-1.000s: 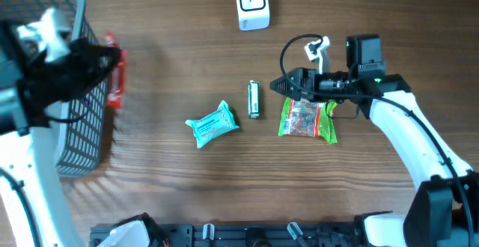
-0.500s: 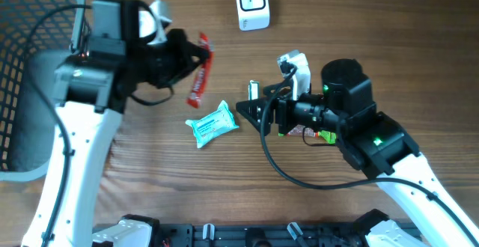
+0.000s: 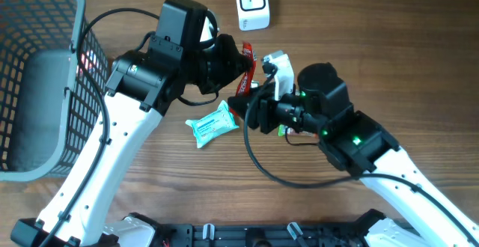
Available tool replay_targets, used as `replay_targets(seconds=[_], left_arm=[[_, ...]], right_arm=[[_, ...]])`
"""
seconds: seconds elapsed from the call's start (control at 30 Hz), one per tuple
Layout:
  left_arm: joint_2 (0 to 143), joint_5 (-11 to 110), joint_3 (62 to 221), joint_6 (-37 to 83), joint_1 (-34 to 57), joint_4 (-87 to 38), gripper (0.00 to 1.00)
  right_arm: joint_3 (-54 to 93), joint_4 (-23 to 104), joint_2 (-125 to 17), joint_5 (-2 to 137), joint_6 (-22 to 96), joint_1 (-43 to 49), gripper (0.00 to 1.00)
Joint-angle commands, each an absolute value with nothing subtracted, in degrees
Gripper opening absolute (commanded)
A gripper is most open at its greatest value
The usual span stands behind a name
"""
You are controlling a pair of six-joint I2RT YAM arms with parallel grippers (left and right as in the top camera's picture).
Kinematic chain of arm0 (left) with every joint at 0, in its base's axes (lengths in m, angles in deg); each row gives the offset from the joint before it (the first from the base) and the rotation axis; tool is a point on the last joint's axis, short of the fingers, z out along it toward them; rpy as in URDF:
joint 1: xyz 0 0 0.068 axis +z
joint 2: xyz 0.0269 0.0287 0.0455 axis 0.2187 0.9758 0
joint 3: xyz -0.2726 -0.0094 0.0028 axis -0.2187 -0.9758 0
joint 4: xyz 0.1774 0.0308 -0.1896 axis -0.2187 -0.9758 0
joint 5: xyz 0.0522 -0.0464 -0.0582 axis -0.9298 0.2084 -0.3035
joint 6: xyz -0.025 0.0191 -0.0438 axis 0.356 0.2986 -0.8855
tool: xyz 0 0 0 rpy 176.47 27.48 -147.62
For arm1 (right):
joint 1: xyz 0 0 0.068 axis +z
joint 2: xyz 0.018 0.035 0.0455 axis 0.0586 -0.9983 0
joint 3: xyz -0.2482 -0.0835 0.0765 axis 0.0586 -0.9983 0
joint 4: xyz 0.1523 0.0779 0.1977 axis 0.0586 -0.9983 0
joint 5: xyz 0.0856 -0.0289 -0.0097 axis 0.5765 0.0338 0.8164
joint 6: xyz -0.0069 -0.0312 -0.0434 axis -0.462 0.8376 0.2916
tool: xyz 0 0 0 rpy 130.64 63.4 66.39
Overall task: Scan the item barcode
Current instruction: 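Lift the red sachet out and bring it toward the right gripper, then take the red sachet with the right gripper and set it beside the Haribo bag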
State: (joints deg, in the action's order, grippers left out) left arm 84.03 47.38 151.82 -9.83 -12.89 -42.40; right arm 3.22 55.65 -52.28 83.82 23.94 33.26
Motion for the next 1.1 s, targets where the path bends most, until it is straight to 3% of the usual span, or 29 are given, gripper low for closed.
replay_targets(seconds=[0.0,0.03,0.13,0.23,0.4,0.47,0.5,0.53,0.57,0.77,0.87,1.07], left_arm=[[84.2,44.9,151.9,-10.7,-13.0,-42.1,0.04],[84.2,44.5,151.9,-10.5,-13.0,-42.1,0.04],[84.2,43.3,151.9,-10.5,-13.0,-42.1,0.04],[84.2,39.4,151.9,-10.5,-13.0,-42.2,0.04],[84.2,35.2,151.9,-10.3,-13.0,-42.2,0.07],[84.2,30.0,151.9,-10.3,-13.0,-42.2,0.32],[84.2,26.3,151.9,-10.3,-13.0,-42.2,0.67],[84.2,23.1,151.9,-10.2,-13.0,-42.2,0.89],[84.2,19.7,151.9,-10.2,-13.0,-42.3,0.94],[84.2,8.6,151.9,-2.5,-13.0,-43.6,1.00],[84.2,3.1,151.9,-2.5,-12.9,-46.6,1.00],[84.6,0.1,151.9,-2.6,-9.4,-50.9,1.00]], right_arm=[[3.9,56.0,-54.0,83.8,23.6,33.5,0.24],[3.9,56.0,-54.1,83.7,23.6,33.5,0.17],[3.9,56.3,-54.0,83.6,23.8,33.5,0.15],[3.9,56.2,-54.0,82.2,25.8,33.5,0.04],[3.9,55.6,-54.0,81.2,28.7,33.5,0.04],[3.9,55.0,-54.0,78.2,29.9,33.5,0.04],[3.9,54.1,-54.0,76.6,31.1,33.5,0.04],[3.9,53.2,-54.0,75.3,31.5,33.5,0.04],[3.9,52.0,-54.0,73.5,31.5,33.5,0.04],[9.1,41.1,-55.1,62.4,35.3,33.4,0.04],[24.0,23.9,-64.1,49.4,39.2,33.4,0.04],[29.0,18.5,-79.0,32.1,41.5,33.5,0.05]])
